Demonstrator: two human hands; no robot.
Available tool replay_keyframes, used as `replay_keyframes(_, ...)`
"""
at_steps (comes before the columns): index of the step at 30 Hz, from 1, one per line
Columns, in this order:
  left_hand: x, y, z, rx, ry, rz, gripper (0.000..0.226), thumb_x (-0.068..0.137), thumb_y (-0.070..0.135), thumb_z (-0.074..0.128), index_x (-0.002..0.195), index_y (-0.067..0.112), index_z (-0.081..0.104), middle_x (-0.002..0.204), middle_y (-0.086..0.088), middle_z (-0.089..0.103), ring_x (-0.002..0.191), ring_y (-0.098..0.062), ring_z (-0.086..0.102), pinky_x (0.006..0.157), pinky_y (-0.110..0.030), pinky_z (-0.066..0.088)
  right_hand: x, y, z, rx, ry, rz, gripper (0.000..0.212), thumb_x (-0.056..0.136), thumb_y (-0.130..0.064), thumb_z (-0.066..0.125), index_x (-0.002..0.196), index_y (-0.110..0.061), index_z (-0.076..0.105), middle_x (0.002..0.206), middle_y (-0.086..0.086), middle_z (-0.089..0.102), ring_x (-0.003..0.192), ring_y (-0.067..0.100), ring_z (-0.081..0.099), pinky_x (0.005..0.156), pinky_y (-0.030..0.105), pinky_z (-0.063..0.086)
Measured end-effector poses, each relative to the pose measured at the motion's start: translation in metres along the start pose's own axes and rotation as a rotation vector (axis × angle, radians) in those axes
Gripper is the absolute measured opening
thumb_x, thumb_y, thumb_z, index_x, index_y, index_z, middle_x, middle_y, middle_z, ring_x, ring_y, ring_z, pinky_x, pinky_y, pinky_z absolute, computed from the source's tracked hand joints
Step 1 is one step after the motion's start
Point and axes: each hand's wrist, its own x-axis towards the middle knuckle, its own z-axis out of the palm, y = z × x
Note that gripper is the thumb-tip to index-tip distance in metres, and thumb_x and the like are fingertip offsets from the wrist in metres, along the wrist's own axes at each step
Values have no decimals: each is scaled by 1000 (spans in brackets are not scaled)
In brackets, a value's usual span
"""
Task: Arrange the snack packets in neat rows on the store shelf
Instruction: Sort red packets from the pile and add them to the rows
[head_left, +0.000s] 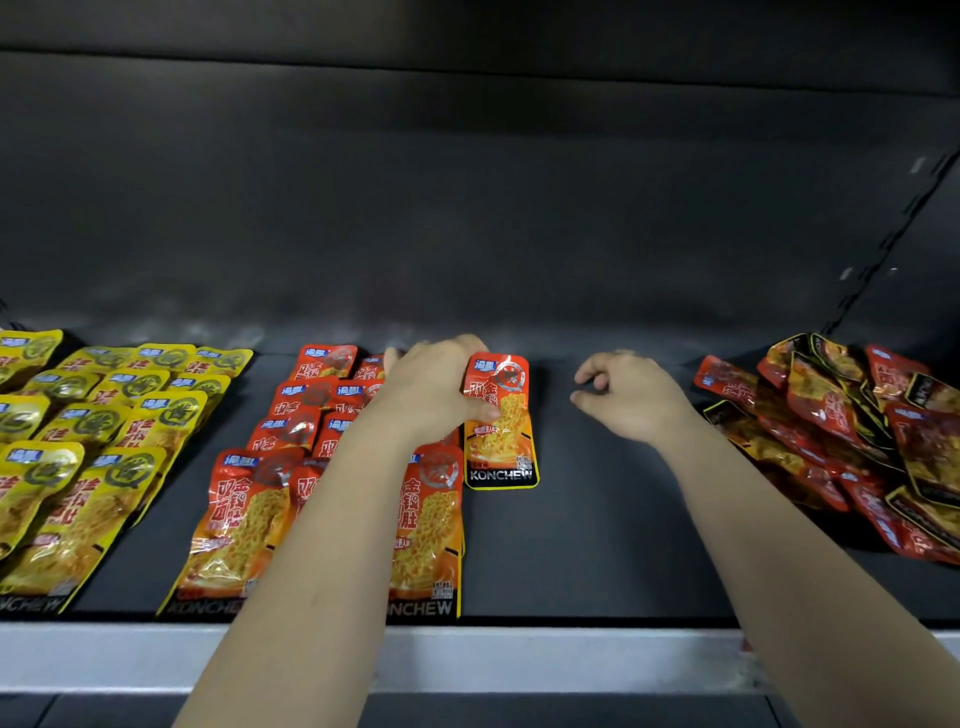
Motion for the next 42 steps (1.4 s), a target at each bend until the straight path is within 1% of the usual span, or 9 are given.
replay_keyframes(4, 2, 0, 2, 75, 16, 8, 48, 74, 46, 77, 115, 30, 57, 108, 9, 64, 115, -18, 47, 98, -42, 23, -1, 0, 0, 3, 6, -3, 22, 85, -31, 68, 106, -24, 68, 101, -6, 53, 103, 18, 58, 90, 28, 45)
replay_keyframes(11, 6, -1, 7, 140, 13, -6, 58, 70, 48, 79, 120, 32, 55, 111, 10, 66, 117, -17, 47, 95, -41, 22, -2, 1, 0, -29, 6, -23, 25, 86, -33, 67, 109, -24, 66, 104, -4, 53, 104, 20, 58, 92, 33, 47)
replay_keyframes(17, 7, 3, 7, 197, 6, 5, 66, 69, 48, 79, 128, 32, 54, 119, 6, 63, 121, -18, 43, 96, -41, 23, -3, 2, -3, -49, -6, -21, 29, 86, -35, 68, 112, -23, 66, 110, 1, 56, 105, 21, 58, 93, 32, 47)
replay_keyframes(21, 8, 1, 9, 218, 6, 3, 67, 68, 50, 80, 127, 33, 55, 120, 6, 63, 121, -18, 43, 95, -40, 23, -4, 2, -4, -32, -20, -15, 31, 86, -36, 68, 114, -23, 66, 113, 1, 57, 107, 20, 57, 94, 33, 46)
replay_keyframes(30, 9, 2, 8, 226, -11, 1, 69, 68, 49, 80, 130, 33, 54, 122, 6, 63, 123, -19, 42, 95, -40, 22, -4, 3, -6, 4, -29, 2, 29, 85, -35, 69, 112, -25, 66, 110, -2, 55, 107, 18, 57, 93, 32, 46)
replay_keyframes(34, 8, 4, 7, 223, 6, 7, 67, 67, 47, 81, 128, 32, 56, 120, 6, 62, 122, -19, 43, 98, -41, 23, -4, 3, -6, 10, -39, 5, 28, 85, -35, 69, 111, -26, 66, 107, -4, 53, 105, 16, 57, 91, 31, 46)
replay_keyframes(38, 7, 4, 7, 199, -5, -7, 72, 67, 44, 83, 131, 35, 51, 128, 5, 52, 125, -21, 43, 105, -47, 25, -6, 3, -7, 19, -36, 3, 28, 85, -33, 70, 112, -25, 66, 107, -4, 53, 103, 14, 56, 90, 29, 44)
replay_keyframes(42, 5, 7, 5, 211, -4, 8, 71, 68, 42, 82, 131, 35, 51, 130, 5, 52, 126, -21, 43, 106, -48, 25, -7, 1, -7, 19, -37, 13, 28, 85, -34, 70, 112, -25, 66, 106, -4, 52, 103, 15, 56, 89, 29, 45)
